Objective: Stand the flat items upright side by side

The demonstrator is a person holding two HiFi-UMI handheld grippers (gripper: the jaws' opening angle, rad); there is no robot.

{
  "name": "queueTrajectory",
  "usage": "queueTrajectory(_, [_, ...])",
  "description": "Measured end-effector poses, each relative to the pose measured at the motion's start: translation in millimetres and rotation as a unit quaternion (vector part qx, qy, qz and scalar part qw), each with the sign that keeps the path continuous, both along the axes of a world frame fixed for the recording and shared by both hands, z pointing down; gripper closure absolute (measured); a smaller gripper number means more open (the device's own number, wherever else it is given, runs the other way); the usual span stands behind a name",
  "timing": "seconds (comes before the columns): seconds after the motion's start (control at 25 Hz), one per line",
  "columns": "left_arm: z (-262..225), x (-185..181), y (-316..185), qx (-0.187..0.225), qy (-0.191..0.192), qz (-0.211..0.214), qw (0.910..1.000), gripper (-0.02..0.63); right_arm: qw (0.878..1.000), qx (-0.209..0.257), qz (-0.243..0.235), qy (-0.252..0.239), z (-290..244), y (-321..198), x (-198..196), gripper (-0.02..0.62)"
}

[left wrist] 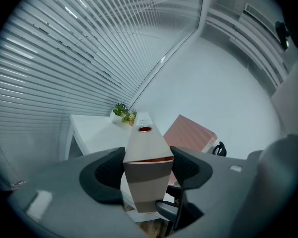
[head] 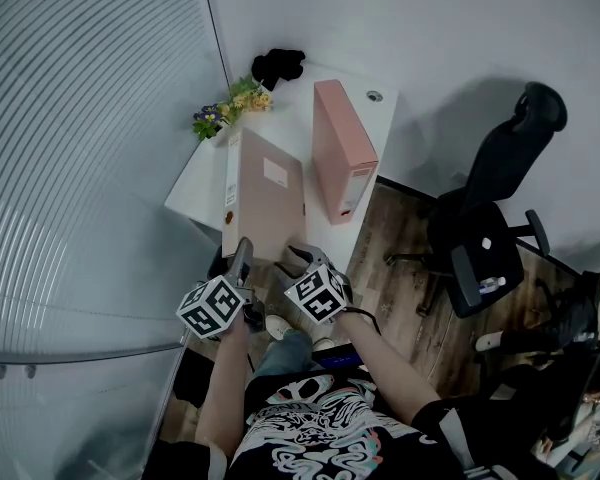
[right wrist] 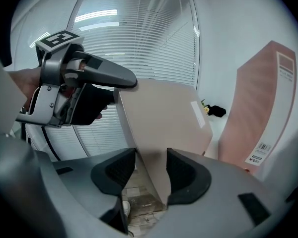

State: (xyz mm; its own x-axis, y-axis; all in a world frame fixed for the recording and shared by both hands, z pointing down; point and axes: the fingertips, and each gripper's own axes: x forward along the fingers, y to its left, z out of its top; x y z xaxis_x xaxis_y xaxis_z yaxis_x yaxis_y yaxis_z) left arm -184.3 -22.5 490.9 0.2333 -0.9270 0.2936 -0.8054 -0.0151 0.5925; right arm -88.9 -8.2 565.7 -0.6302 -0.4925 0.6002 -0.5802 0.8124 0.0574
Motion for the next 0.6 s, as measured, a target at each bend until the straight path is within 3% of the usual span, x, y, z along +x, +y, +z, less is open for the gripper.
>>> queueTrajectory(0.6, [-19.7,28.2,1.2,0.017,-0.042,0.035,0.9984,0.322,0.999,-0.005,0.035,-0.001,-1.0,-4.0,10.2,0.417])
